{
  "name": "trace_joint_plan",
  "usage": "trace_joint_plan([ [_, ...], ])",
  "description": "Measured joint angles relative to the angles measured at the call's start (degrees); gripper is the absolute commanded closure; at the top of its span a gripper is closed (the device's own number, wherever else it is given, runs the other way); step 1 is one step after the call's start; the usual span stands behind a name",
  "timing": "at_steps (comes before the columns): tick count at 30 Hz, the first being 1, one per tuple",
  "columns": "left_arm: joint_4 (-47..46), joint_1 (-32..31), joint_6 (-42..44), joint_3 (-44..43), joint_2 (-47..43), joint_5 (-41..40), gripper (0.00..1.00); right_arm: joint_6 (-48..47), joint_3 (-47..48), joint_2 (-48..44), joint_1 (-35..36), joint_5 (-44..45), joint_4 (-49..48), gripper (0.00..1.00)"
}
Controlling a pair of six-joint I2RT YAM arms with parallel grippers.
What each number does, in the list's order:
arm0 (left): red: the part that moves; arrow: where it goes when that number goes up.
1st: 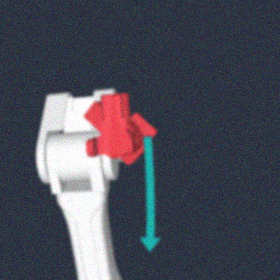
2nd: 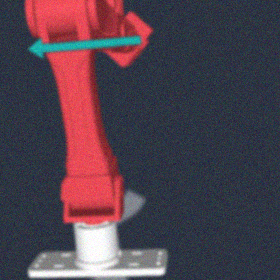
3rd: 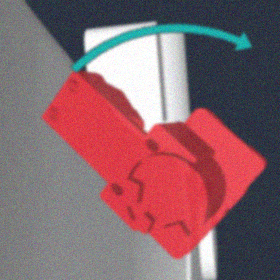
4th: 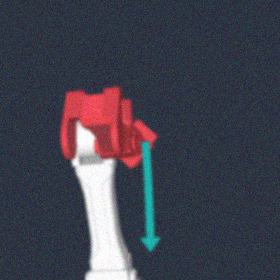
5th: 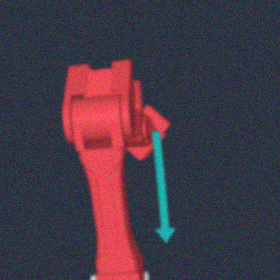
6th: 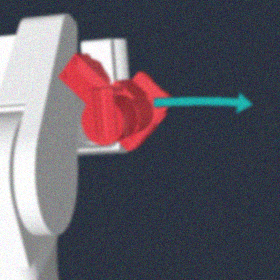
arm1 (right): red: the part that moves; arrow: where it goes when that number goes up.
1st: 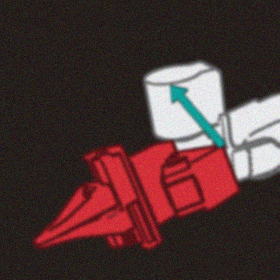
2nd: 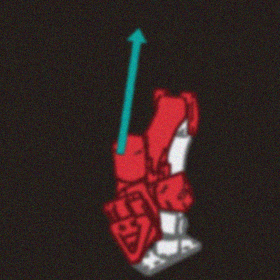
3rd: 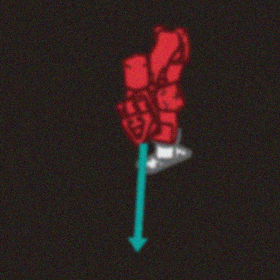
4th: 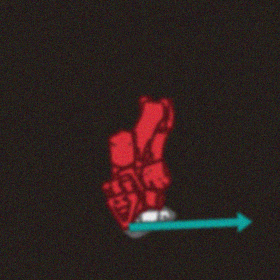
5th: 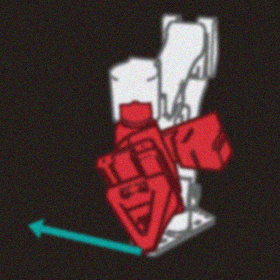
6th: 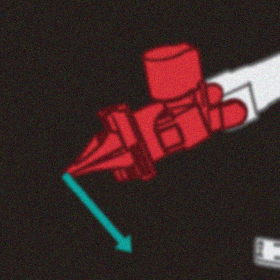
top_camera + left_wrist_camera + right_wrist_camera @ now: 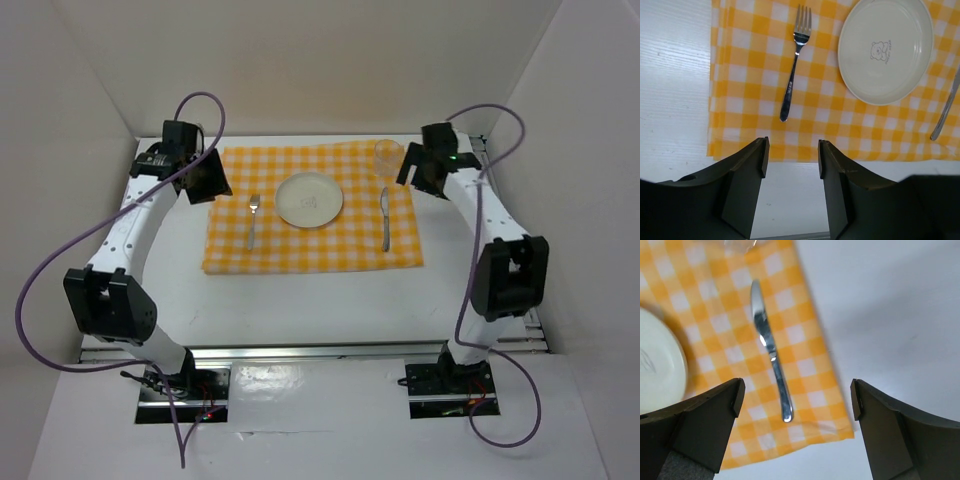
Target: Set the dinner table for one person
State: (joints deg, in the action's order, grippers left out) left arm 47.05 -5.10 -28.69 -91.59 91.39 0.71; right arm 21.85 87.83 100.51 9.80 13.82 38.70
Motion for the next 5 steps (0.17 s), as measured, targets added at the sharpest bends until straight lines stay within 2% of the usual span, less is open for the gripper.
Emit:
trace_joint_plan([
  [5, -2.89, 0.0, 0.11, 3.32, -4.37, 2.82, 0.38, 4.11, -5.77, -9.51, -6.51, 0.04, -0.37, 0.0],
])
